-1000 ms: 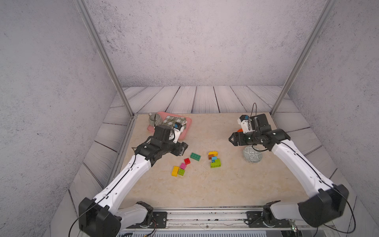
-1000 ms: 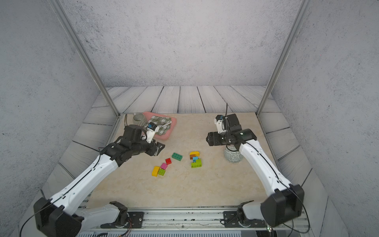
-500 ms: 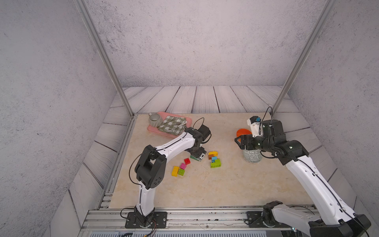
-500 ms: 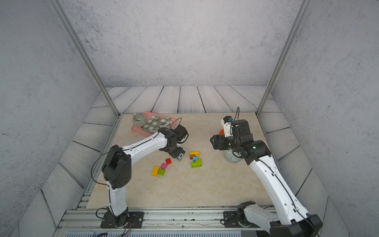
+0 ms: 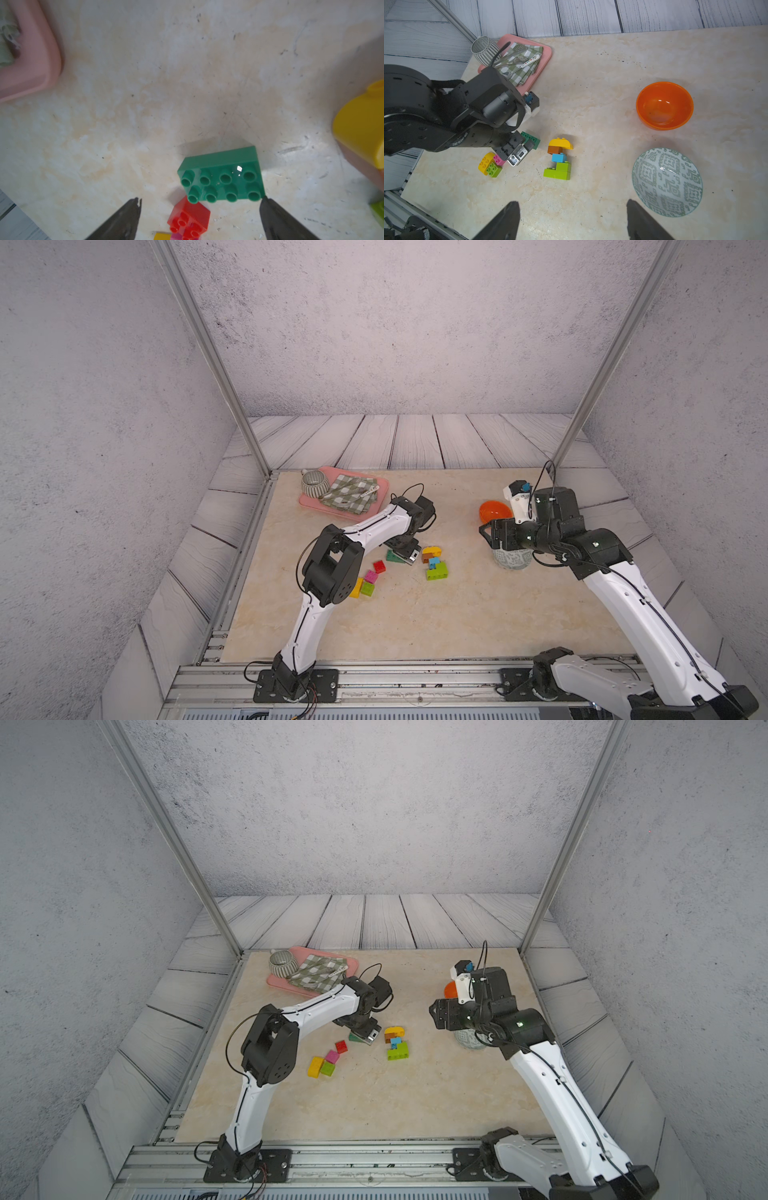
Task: Assemble the letter s with lego
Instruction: Pick up the lego brick from the center of the board.
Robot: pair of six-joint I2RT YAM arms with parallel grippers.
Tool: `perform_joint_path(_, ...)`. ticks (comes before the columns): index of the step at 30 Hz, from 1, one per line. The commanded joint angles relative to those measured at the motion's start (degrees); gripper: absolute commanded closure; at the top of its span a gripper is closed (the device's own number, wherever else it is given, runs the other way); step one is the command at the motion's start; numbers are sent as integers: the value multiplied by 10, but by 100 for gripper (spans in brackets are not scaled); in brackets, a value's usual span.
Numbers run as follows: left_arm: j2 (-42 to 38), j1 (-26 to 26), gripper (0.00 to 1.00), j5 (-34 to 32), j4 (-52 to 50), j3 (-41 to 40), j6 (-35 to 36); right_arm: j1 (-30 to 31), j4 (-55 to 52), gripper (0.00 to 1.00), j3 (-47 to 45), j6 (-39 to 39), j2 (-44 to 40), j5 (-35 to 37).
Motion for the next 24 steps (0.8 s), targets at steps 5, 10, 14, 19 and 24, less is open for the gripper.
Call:
perform_joint_path(5, 19, 12, 6, 48, 12, 2, -31, -2, -18, 16, 0, -9, 0, 7)
perform_joint_path(10, 24, 22, 7, 82, 27, -2, -56, -2, -18, 16, 0, -9, 0, 6)
perform_joint_path(14, 36, 26, 10, 87, 23, -1, -72, -3, -18, 16, -1, -8, 2, 2)
perform_joint_path(19, 42, 36, 21, 106, 25, -6, -99, -2, -16, 16, -4, -6, 2, -5)
perform_joint_path(24, 32, 39, 50, 127, 31, -10, -115, -2, -16, 16, -5, -6, 0, -6)
